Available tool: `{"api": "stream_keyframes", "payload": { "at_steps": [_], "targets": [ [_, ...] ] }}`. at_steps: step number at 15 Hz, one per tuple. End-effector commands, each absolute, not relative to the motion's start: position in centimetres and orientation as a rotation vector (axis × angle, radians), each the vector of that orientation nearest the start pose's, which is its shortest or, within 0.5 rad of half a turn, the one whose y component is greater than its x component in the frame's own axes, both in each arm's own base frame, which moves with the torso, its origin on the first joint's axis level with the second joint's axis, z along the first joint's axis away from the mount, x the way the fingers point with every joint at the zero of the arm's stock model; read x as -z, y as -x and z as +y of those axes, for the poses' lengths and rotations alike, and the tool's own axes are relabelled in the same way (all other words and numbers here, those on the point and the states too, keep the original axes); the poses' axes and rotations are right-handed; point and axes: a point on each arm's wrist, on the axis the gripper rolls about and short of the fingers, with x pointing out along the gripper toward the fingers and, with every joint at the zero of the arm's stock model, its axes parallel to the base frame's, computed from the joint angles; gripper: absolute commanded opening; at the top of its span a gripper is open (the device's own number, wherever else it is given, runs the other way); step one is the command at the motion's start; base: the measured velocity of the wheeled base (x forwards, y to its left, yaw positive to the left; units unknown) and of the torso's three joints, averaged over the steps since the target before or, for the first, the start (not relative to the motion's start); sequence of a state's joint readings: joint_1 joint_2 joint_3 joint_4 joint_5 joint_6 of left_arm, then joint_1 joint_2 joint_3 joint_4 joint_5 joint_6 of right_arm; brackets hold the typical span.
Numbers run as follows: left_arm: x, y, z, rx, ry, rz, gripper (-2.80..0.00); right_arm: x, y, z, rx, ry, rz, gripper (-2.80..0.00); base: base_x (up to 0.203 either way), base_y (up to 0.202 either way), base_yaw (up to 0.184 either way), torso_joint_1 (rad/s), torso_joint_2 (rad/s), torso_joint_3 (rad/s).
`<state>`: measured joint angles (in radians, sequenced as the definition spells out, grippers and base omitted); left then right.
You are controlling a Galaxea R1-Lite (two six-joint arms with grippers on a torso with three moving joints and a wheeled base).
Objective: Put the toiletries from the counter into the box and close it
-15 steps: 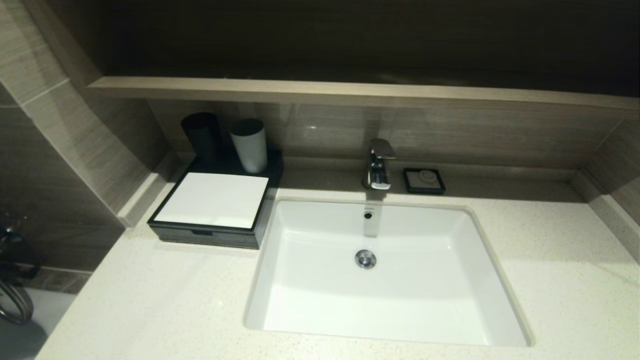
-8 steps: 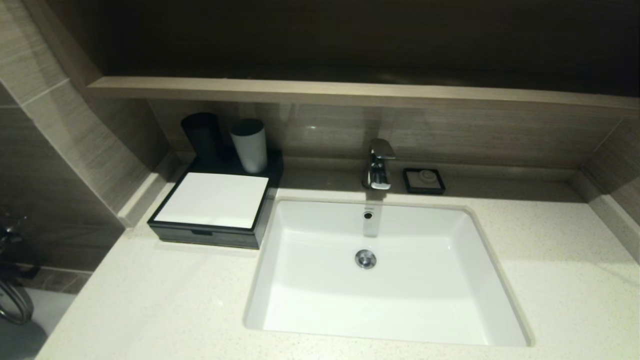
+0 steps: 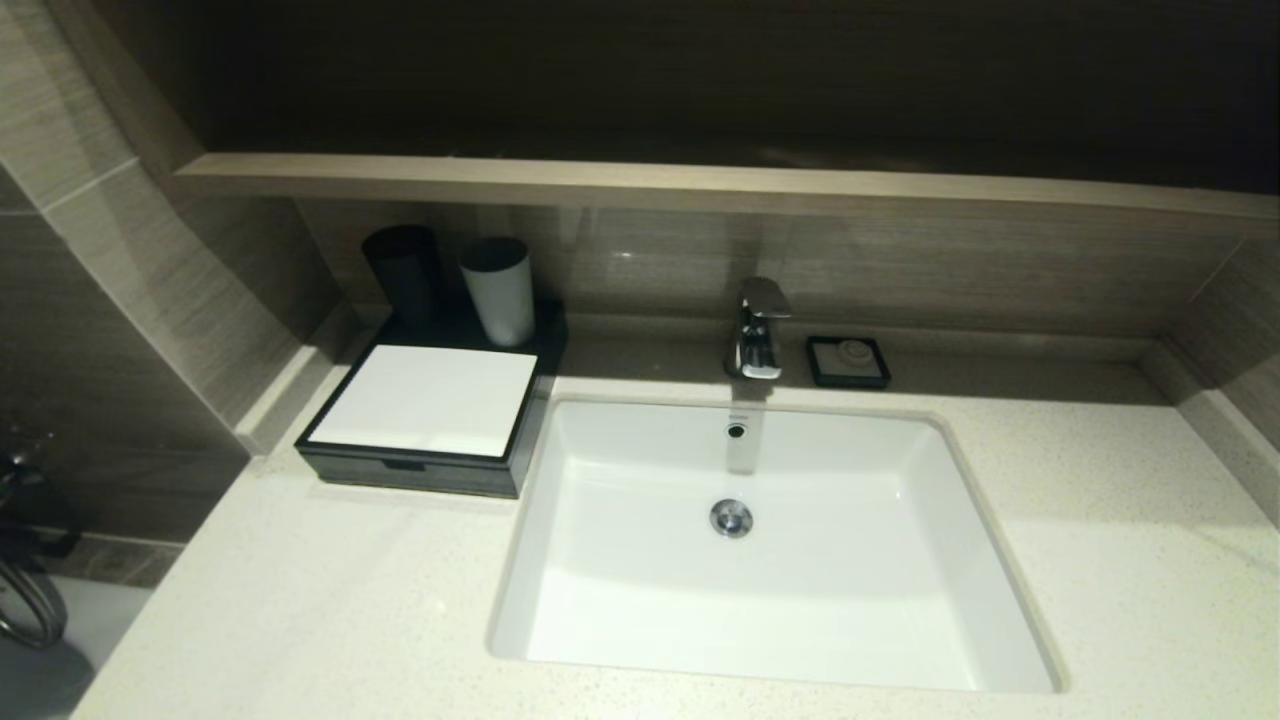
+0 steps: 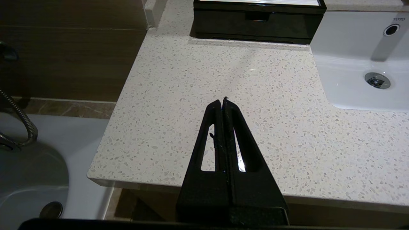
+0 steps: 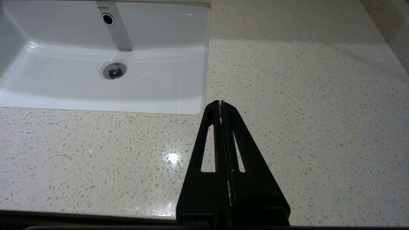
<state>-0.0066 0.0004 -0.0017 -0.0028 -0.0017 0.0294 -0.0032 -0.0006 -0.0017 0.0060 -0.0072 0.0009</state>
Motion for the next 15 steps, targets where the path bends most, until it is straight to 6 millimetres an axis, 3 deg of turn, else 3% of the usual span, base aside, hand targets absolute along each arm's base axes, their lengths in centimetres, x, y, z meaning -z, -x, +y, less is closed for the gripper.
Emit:
{"api": "stream_keyframes", "payload": {
  "at_steps": [1,15],
  "targets": [
    [-7.62,2.29,0.01,0.008,-0.03,-0.005,-2.8,-7.52,2.3,-0.01,0.011,-0.001,0.003,-2.8,0.0,0.0,0.0,0.0,0.0,0.0],
    [-7.62,2.29,0.01,0.008,-0.029,-0.005,-2.8,-7.52,2.3,-0.01,0.011,-0.002,0.003,-2.8,0.0,0.0,0.0,0.0,0.0,0.0]
  ]
}}
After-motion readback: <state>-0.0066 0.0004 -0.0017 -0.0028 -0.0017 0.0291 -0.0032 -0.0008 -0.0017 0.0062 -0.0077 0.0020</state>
